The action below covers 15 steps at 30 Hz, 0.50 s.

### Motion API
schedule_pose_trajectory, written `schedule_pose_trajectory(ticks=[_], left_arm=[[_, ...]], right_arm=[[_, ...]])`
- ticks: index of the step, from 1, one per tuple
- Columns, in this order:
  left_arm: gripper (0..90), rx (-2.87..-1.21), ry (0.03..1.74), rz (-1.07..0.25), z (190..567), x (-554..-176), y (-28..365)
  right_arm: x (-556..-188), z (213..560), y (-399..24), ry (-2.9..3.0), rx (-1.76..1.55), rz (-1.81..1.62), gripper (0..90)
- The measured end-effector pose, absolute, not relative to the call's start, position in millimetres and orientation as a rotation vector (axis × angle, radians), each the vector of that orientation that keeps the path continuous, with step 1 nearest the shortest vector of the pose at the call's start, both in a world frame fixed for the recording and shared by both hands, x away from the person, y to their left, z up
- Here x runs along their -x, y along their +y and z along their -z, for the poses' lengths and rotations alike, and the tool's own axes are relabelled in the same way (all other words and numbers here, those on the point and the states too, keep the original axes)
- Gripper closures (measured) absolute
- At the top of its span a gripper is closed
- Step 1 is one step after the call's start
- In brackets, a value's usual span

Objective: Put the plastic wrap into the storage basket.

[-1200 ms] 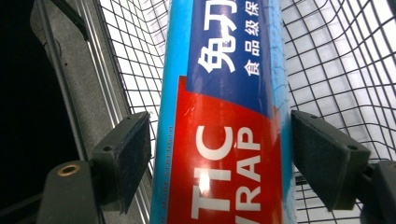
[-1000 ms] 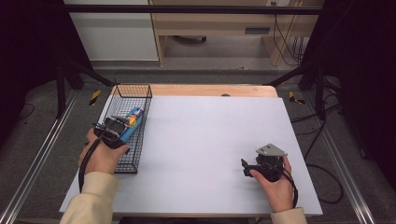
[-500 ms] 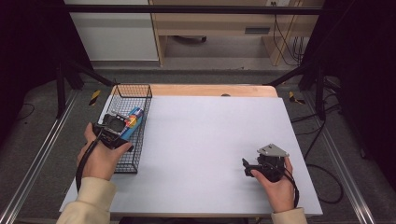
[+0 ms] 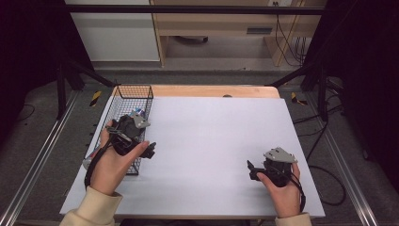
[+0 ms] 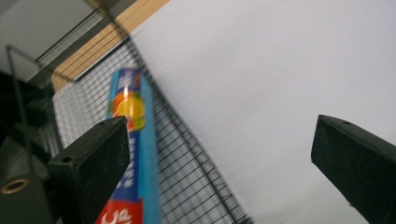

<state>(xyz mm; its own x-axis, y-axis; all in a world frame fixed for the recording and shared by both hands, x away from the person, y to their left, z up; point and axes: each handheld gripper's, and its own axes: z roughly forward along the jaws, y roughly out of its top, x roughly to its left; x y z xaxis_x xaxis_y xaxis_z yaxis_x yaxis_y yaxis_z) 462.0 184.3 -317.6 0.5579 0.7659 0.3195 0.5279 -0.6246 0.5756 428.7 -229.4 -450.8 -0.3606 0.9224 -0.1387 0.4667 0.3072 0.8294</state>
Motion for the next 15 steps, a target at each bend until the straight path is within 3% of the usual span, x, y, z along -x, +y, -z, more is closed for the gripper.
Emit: schedule_pose_trajectory(ticks=[15], left_arm=[[4.9,-2.316,0.717,-0.673,335,-459,132]], right_arm=[[-411,452,-238,1.904,-1.254,-0.924,4.1]])
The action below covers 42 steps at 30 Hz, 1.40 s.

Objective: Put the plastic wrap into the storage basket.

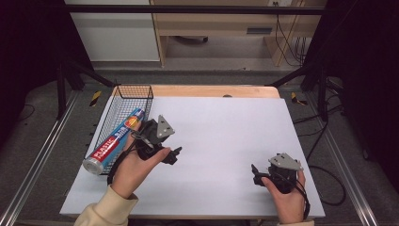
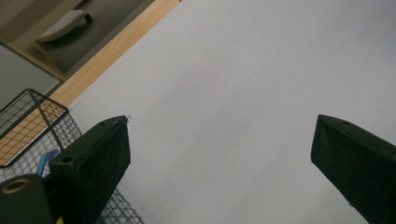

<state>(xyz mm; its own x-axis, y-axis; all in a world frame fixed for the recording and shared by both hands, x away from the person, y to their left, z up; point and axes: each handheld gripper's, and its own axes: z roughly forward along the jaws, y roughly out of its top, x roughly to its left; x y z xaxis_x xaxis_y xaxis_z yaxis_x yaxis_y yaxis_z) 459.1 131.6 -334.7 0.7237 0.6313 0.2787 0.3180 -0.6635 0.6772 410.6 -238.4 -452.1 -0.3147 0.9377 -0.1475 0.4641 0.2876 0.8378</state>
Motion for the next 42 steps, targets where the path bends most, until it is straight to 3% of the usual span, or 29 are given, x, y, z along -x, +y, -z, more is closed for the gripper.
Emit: schedule_pose_trajectory(ticks=[8,22,30,42], left_arm=[[5.5,-2.284,0.616,-0.497,362,-464,129],[5.1,-2.291,0.58,-0.393,421,-473,129],[5.2,-2.317,0.65,-0.38,445,-477,136],[5.1,-2.257,0.661,-0.456,450,-465,148]], right_arm=[[-406,453,-244,1.897,-1.277,-0.922,4.3],[-405,455,-249,1.891,-1.311,-0.933,4.3],[-406,461,-252,1.906,-1.37,-0.905,4.4],[-411,469,-258,1.916,-1.455,-0.908,4.3]])
